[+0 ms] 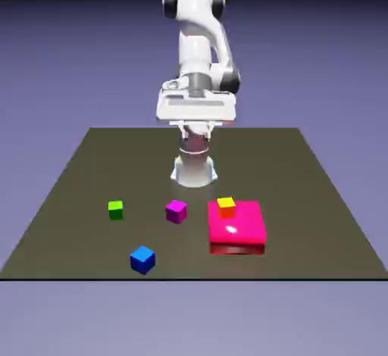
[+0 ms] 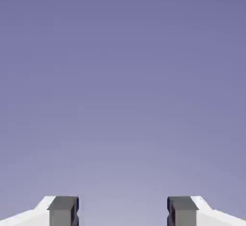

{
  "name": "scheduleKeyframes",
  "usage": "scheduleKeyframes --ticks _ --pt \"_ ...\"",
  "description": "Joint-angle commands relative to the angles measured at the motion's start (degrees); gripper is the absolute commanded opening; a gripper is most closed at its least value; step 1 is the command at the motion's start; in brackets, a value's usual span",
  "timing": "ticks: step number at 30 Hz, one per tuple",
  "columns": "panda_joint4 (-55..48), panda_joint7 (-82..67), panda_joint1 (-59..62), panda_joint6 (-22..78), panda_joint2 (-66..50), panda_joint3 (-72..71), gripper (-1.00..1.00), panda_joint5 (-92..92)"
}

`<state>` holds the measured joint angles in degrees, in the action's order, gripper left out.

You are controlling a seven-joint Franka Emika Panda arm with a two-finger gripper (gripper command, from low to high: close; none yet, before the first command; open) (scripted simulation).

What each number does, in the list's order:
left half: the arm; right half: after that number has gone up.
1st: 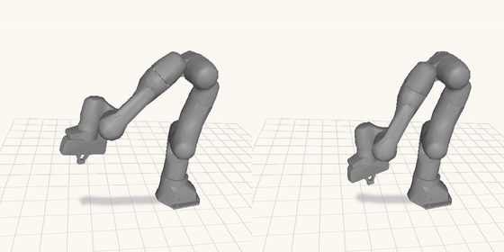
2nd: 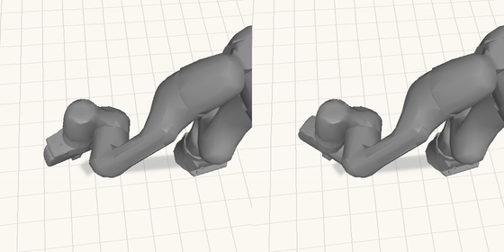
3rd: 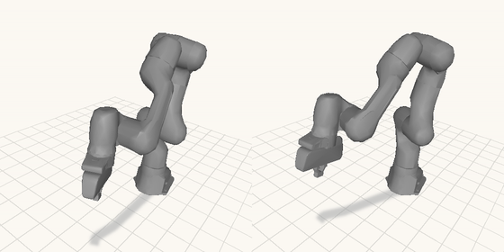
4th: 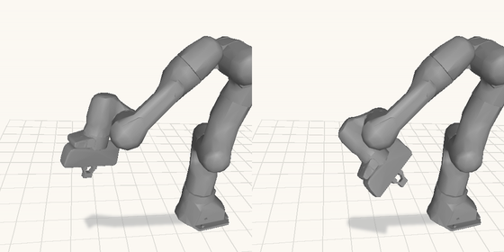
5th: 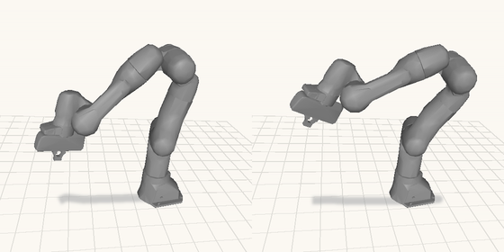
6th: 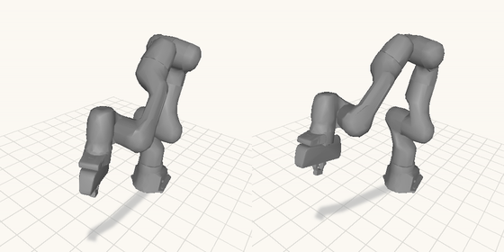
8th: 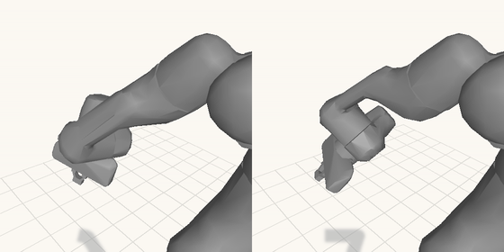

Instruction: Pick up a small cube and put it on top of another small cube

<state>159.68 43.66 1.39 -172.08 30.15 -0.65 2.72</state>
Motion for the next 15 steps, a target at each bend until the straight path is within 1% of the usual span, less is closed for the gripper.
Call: scheduleKeyframes --ticks 1,15 --pt "-1.10 1.00 1.72 1.60 -2.08 -0.54 0.00 2.26" --pt "-16.49 15.01 25.82 23.97 -31.15 -8.09 0.00 33.87"
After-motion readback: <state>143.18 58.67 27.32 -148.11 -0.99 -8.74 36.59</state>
